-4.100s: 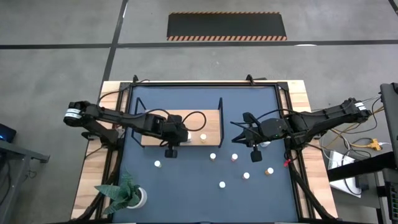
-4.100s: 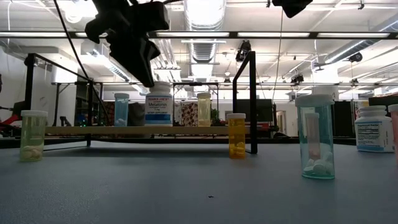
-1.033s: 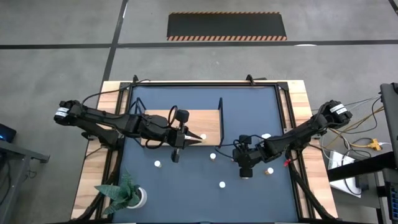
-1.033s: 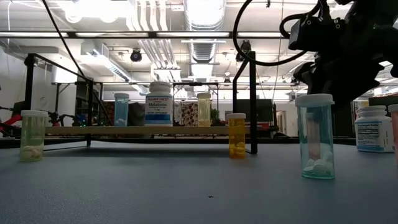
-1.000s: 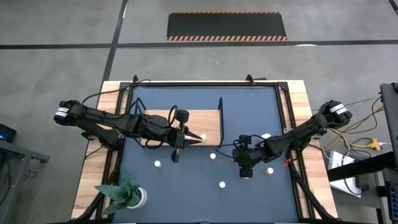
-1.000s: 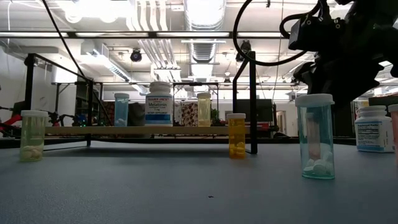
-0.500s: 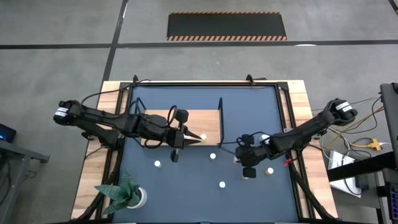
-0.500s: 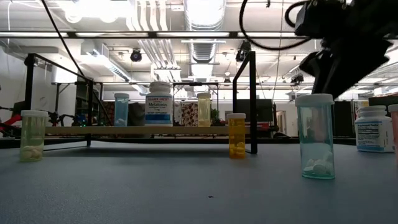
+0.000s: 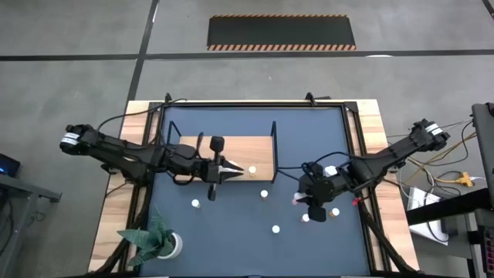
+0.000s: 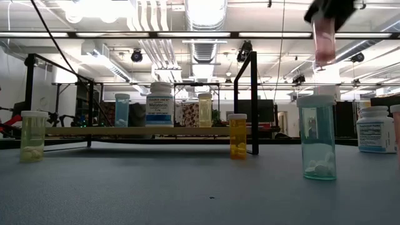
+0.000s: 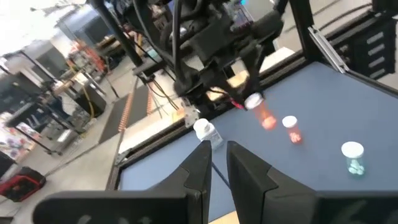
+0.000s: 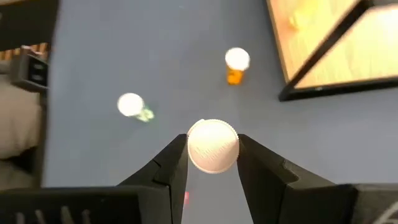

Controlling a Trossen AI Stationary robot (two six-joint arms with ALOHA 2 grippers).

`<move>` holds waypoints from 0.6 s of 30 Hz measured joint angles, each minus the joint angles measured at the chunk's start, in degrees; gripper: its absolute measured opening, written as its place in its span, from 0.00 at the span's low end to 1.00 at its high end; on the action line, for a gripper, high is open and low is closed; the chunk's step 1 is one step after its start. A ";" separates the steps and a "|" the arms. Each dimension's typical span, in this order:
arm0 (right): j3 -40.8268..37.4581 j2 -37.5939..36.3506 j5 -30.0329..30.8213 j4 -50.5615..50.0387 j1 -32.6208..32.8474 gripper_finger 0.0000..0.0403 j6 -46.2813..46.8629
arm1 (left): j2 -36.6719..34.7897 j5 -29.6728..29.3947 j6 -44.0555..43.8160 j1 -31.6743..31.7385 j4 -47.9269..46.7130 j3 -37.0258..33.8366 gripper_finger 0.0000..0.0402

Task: Pick and place medicine bottles onto shelf by color
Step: Put the top pink pill bottle on the shelf

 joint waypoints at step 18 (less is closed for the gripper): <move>31.87 13.12 0.86 -5.39 -5.83 0.29 -9.82 | -14.30 -1.38 4.55 0.02 21.15 -19.37 0.08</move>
